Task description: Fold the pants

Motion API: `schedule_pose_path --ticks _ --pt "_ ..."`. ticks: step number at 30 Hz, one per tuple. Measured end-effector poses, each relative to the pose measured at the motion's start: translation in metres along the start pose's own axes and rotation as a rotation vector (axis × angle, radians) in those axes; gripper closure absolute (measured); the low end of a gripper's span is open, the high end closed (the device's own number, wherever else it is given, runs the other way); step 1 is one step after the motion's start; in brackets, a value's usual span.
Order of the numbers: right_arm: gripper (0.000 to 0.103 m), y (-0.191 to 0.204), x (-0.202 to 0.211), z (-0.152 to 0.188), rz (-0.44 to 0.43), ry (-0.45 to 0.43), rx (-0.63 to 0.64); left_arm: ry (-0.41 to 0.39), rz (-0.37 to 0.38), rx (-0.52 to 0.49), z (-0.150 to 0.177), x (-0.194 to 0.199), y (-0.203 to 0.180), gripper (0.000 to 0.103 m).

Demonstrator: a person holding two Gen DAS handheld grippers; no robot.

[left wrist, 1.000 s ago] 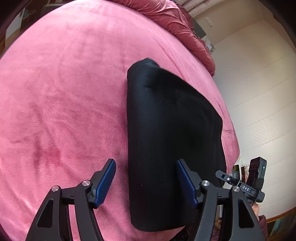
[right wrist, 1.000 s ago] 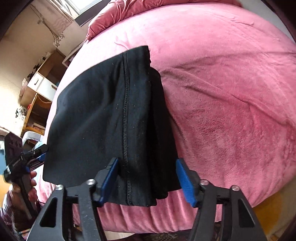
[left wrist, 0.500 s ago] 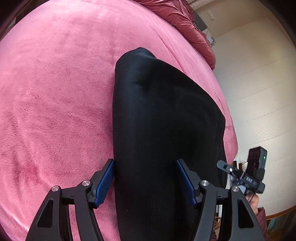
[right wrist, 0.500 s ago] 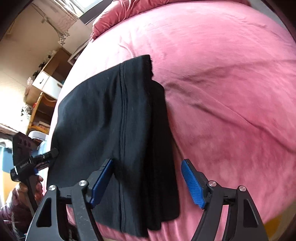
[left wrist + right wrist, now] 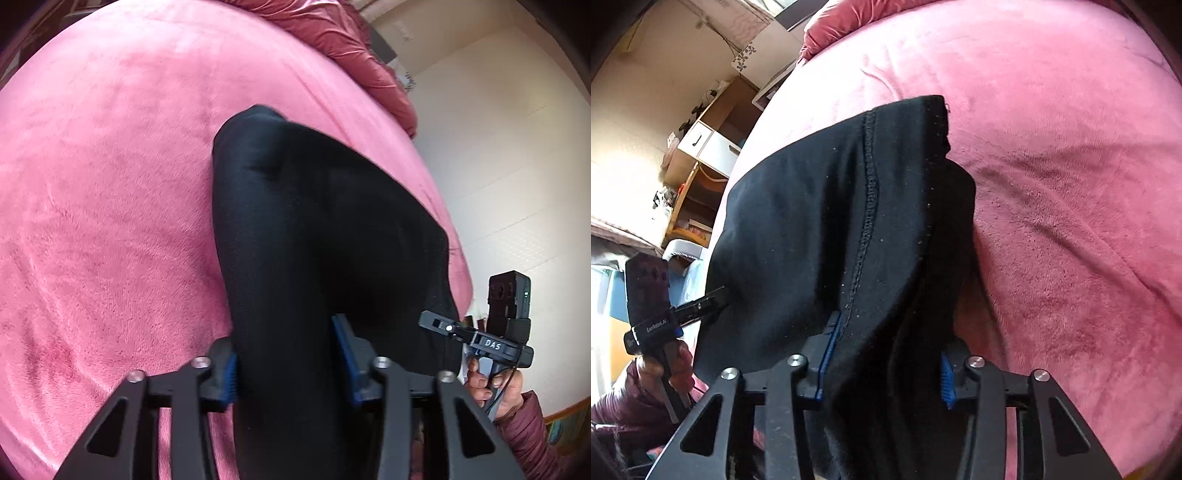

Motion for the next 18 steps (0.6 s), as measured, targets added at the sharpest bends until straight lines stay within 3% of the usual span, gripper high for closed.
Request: schedule_pose_path --ticks 9,18 --pt "0.063 0.045 0.041 -0.008 -0.039 -0.082 0.080 -0.087 0.030 -0.108 -0.023 0.056 -0.025 0.068" --pt "0.063 0.104 0.022 -0.087 -0.107 -0.139 0.088 -0.143 -0.096 -0.181 -0.113 0.090 -0.015 0.068"
Point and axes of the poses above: each gripper's, at about its wrist camera, not at the fingertips, and x roughly against the way its jaws point, y to its left, z to its underside, the point moved 4 cm from there along -x, roughly the way its jaws point, and after that the axes turned 13 degrees about z, right-handed, at the moved point
